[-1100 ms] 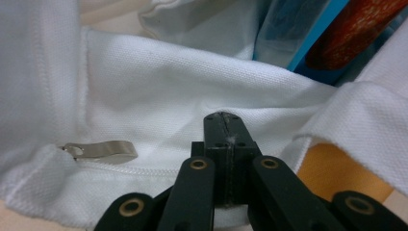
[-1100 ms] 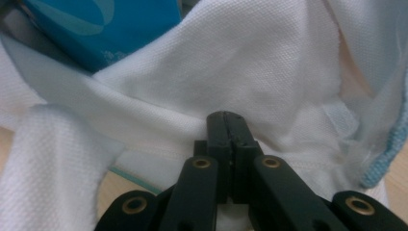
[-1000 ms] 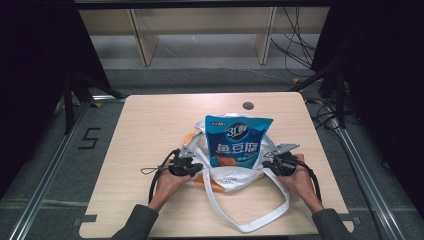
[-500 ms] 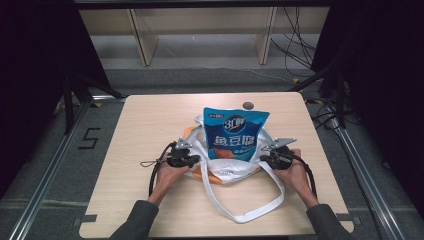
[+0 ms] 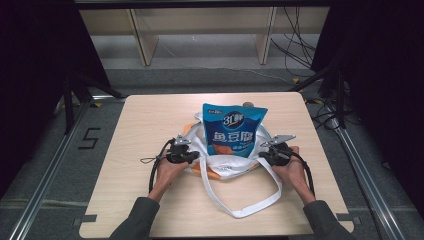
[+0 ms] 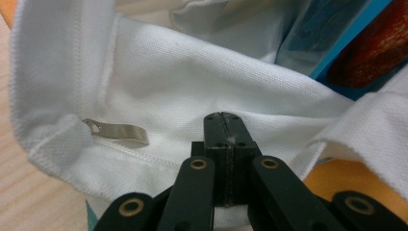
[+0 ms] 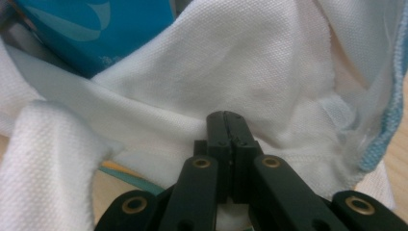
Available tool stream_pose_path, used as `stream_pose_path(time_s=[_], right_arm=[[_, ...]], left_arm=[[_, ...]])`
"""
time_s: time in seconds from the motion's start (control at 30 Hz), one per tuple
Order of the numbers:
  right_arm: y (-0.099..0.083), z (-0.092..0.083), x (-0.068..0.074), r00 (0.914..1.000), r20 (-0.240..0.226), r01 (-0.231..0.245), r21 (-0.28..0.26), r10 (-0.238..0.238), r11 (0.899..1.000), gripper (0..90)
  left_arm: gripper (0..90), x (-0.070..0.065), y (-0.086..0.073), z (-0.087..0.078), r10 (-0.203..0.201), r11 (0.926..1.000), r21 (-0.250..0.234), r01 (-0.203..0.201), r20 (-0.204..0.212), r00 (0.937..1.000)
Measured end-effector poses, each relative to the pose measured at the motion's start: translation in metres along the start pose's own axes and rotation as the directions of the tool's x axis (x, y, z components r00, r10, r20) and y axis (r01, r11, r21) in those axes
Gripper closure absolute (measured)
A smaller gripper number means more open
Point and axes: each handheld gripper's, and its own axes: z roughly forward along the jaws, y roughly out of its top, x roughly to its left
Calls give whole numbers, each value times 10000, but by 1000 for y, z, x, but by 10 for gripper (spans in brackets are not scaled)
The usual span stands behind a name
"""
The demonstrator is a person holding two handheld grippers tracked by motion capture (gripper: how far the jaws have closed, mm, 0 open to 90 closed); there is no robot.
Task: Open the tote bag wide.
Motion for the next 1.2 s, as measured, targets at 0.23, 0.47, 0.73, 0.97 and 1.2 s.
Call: stream_pose_path(time_s=[0.23,0.47,0.73,0.97,1.2], right_arm=[[-1,2,1,9999,-17,-169,-392,169,9991,896],[2,-7,-2,10000,-48,-30,-143,29,9999,834],[4,-24,0,9999,85,-65,-615,70,9981,756],[5,-48,2,9978,345,-509,-1451,565,9881,666],[3,-59,1,9968,364,-648,-1620,716,9847,604]], left_arm=[[862,1,-1,-1,-93,9999,-71,94,125,9999],[794,3,0,-5,-149,9999,-66,152,372,9992],[621,2,3,-21,-299,9982,-494,327,571,9979],[511,-4,6,-48,-469,9918,-1147,560,799,9957],[439,-13,9,-55,-379,9930,-1075,483,963,9946]])
